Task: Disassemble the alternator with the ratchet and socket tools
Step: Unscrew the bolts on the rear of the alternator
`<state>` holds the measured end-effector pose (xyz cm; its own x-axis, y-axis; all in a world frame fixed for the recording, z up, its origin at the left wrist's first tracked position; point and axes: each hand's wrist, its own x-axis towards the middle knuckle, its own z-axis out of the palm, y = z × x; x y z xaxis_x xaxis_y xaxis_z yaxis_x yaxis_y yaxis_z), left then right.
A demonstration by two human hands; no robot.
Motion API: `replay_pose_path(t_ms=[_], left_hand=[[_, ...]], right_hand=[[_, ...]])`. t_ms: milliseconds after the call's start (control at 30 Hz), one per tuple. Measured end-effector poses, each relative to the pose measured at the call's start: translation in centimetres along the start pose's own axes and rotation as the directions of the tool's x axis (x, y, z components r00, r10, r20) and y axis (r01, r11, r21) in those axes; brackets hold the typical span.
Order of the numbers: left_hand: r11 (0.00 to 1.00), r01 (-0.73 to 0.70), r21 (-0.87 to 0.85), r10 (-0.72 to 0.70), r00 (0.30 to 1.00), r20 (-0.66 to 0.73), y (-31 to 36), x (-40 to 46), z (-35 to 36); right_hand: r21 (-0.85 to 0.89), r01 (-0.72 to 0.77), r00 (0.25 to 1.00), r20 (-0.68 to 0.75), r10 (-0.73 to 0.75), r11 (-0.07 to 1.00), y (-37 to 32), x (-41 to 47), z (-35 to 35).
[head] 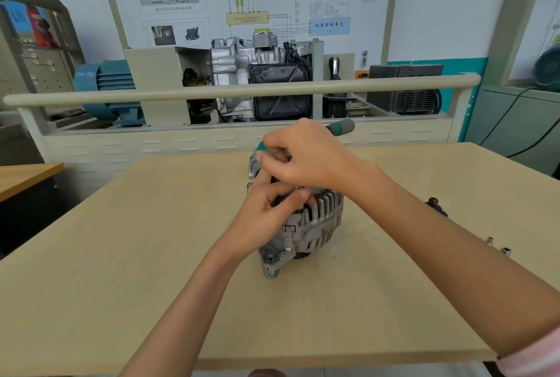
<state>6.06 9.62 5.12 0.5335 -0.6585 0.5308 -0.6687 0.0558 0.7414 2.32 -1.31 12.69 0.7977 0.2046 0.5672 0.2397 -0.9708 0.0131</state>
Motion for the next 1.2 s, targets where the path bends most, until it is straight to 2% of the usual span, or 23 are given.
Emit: replay_pose_path(t_ms=[67, 133, 167, 233, 333, 433, 533, 600, 667, 733, 800, 867, 900, 967, 1067, 1133, 1200], left_hand=[[0.999, -0.005, 0.039, 0.006, 1.0, -0.018, 0.0, 0.1, 0.0], [0.999, 0.005, 0.047, -0.003, 0.999, -0.051, -0.2, 0.3, 0.4], [0.999, 0.018, 0.045, -0.015, 0.998, -0.069, -0.2, 0.4, 0.7], [0.998, 0.022, 0.067, -0.015, 0.996, -0.093, -0.2, 0.5, 1.1], [0.995, 0.049, 0.091, -0.038, 0.993, -0.115, 0.0, 0.2, 1.3], [0.994, 0.06, 0.086, -0.052, 0.995, -0.09, -0.1, 0.2, 1.1], [0.998, 0.018, 0.067, -0.014, 0.998, -0.058, 0.1, 0.2, 0.9], [0.998, 0.017, 0.069, -0.014, 0.999, -0.049, 0.2, 0.1, 0.8], [0.997, 0.019, 0.071, -0.017, 0.999, -0.028, 0.2, 0.0, 0.7], [0.995, 0.016, 0.1, -0.014, 1.0, -0.025, -0.1, 0.0, 0.5], [0.994, 0.025, 0.104, -0.021, 0.999, -0.042, 0.0, 0.1, 0.6], [0.996, 0.019, 0.087, -0.012, 0.996, -0.089, -0.1, 0.3, 1.0], [0.996, 0.03, 0.085, -0.02, 0.992, -0.123, 0.0, 0.4, 1.3], [0.993, 0.036, 0.108, -0.017, 0.984, -0.175, -0.2, 0.6, 1.8], [0.982, 0.065, 0.178, -0.036, 0.986, -0.161, -0.6, 0.4, 2.2], [0.985, 0.063, 0.161, -0.039, 0.988, -0.151, -0.4, 0.2, 2.0], [0.992, 0.052, 0.117, -0.035, 0.989, -0.145, 0.2, 0.2, 1.7]], right_hand=[[-0.159, -0.112, 0.994, -0.039, 0.107, 0.981, -0.6, -0.2, 0.2], [-0.368, -0.318, 0.948, -0.135, 0.288, 0.874, -1.1, -0.2, 0.9], [-0.42, -0.387, 0.922, -0.165, 0.351, 0.821, -1.4, -0.1, 1.1], [-0.444, -0.424, 0.905, -0.189, 0.381, 0.789, -1.9, 0.1, 1.5], [-0.411, -0.392, 0.92, -0.197, 0.34, 0.823, -1.3, 0.3, 1.3], [-0.357, -0.239, 0.967, -0.168, 0.19, 0.903, -0.6, 0.2, 0.9], [-0.144, -0.042, 0.993, -0.111, 0.026, 0.989, -0.3, 0.2, 0.8], [0.037, 0.002, 0.996, -0.087, 0.001, 0.999, 0.0, 0.3, 0.7], [0.098, 0.002, 0.996, -0.085, 0.006, 0.995, 0.1, 0.3, 0.5], [0.03, -0.024, 0.997, -0.074, 0.026, 0.999, -0.1, 0.2, 0.5], [-0.204, -0.132, 0.99, -0.081, 0.118, 0.97, -0.6, 0.3, 0.8], [-0.429, -0.325, 0.946, -0.138, 0.294, 0.843, -1.0, 0.6, 1.3], [-0.476, -0.382, 0.923, -0.15, 0.354, 0.792, -1.2, 0.7, 1.4], [-0.491, -0.414, 0.908, -0.158, 0.389, 0.767, -1.4, 0.8, 1.3], [-0.44, -0.378, 0.926, -0.171, 0.337, 0.815, -0.9, 0.5, 0.8], [-0.399, -0.287, 0.955, -0.192, 0.227, 0.871, -0.4, 0.1, 0.7], [-0.239, -0.138, 0.98, -0.171, 0.098, 0.961, 0.1, -0.3, 0.7]])
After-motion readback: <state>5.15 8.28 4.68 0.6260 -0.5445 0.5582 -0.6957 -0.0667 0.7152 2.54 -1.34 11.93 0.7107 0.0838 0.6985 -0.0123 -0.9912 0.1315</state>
